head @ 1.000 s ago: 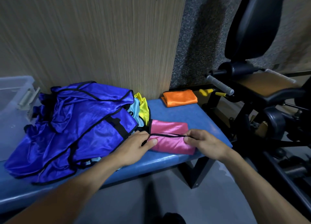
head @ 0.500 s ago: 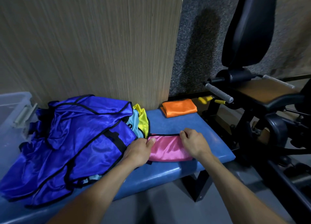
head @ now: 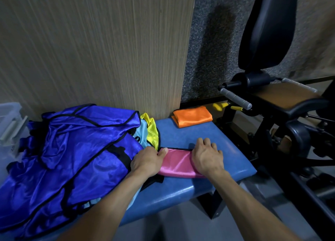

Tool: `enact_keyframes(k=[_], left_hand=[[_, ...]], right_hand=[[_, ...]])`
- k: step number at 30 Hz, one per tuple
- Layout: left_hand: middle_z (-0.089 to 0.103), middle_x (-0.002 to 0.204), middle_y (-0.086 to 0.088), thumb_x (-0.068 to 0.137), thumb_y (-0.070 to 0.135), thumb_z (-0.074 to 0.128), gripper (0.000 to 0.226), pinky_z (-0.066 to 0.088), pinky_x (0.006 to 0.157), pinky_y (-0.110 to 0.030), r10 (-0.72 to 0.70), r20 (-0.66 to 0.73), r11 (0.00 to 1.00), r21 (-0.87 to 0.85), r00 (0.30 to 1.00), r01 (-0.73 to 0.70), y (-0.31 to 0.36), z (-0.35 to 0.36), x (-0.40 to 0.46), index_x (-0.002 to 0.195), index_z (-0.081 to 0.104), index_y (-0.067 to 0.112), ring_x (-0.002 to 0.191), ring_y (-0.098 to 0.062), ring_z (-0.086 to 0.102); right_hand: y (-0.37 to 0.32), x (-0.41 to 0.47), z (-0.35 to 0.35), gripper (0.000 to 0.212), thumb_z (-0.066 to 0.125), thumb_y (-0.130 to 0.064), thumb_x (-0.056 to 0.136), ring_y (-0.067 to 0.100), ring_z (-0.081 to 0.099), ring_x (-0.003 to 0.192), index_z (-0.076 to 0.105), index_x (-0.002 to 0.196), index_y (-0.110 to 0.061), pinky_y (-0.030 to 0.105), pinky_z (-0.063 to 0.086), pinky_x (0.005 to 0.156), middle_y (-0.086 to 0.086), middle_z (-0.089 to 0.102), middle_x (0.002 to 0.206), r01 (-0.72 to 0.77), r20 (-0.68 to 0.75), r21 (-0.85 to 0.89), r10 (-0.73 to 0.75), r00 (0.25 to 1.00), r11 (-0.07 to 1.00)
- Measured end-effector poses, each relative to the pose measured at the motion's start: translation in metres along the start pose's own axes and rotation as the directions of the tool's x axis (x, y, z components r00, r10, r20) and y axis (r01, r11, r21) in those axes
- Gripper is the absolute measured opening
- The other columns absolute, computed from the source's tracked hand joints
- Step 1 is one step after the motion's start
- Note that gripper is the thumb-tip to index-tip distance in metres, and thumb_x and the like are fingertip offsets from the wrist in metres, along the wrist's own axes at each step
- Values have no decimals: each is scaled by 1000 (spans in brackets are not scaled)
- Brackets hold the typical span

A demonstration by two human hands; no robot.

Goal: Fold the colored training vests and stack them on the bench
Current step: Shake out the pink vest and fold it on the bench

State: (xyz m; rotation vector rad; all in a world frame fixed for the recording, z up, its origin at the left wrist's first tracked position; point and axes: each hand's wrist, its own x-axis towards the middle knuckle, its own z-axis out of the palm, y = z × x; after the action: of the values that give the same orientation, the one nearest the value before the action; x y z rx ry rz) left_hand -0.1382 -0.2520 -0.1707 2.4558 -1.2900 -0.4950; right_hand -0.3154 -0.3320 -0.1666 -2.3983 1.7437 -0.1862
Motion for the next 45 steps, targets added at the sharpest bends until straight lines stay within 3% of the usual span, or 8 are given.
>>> enact_keyframes(k=[7,19,23,28,32,36,41,45], left_hand=[[69,112,-8,105,50,34,42,37,70,-39,253,-211,908,389,944,-156,18,-7,-23,123,50,17,102,-34,65],[68,105,-11,105,14,32,21,51,76,-48,257,-182,947,244,949,-210,15,6,-24,122,44,14,94,-40,65],[58,125,-6,100,9,35,42,43,71,-41,334,-211,903,351,918,-248,22,3,-26,140,34,19,109,-33,59],[33,157,-3,109,29,28,48,35,113,-42,619,-49,740,371,784,-561,15,11,-16,157,29,26,140,-26,32],[41,145,0,100,43,-1,69,35,111,-39,586,-1,738,413,810,-534,13,18,-12,160,20,17,130,-23,39],[33,143,4,91,52,-9,82,29,111,-37,538,33,780,361,843,-512,14,18,-7,161,12,15,129,-18,32],[33,139,5,108,42,21,58,26,111,-37,466,143,837,250,873,-487,20,7,3,160,16,17,126,-18,31],[43,132,1,107,44,35,46,29,113,-43,355,250,896,185,901,-404,28,-6,16,146,42,21,128,-22,38]], right_hand=[[-3,-1,-5,35,28,-30,106,36,48,119,51,124,-9,48,44,93,11,52,126,-18,23,-41,19,1000,999],[16,14,-12,26,66,-30,96,27,55,79,58,80,-11,33,40,65,8,63,87,-1,-123,430,60,991,903],[23,27,-13,29,76,-28,89,20,57,69,57,70,-17,31,44,63,-1,61,70,24,-167,475,64,984,879],[29,41,-13,28,80,-30,87,16,59,70,61,72,-15,29,43,60,-2,61,70,39,-204,496,73,976,867],[36,48,-31,46,72,-48,89,26,63,77,68,85,-3,38,51,71,12,68,80,-123,37,521,121,992,845],[45,50,-38,49,70,-51,89,24,49,53,46,65,-16,32,41,53,6,47,60,-275,287,552,131,949,787],[42,55,-28,42,74,-42,88,28,67,75,68,77,-2,40,53,68,13,69,76,-194,193,589,96,976,785],[42,63,-22,29,83,-33,84,21,64,73,66,69,-14,37,54,74,3,67,74,-172,142,729,99,985,663]])
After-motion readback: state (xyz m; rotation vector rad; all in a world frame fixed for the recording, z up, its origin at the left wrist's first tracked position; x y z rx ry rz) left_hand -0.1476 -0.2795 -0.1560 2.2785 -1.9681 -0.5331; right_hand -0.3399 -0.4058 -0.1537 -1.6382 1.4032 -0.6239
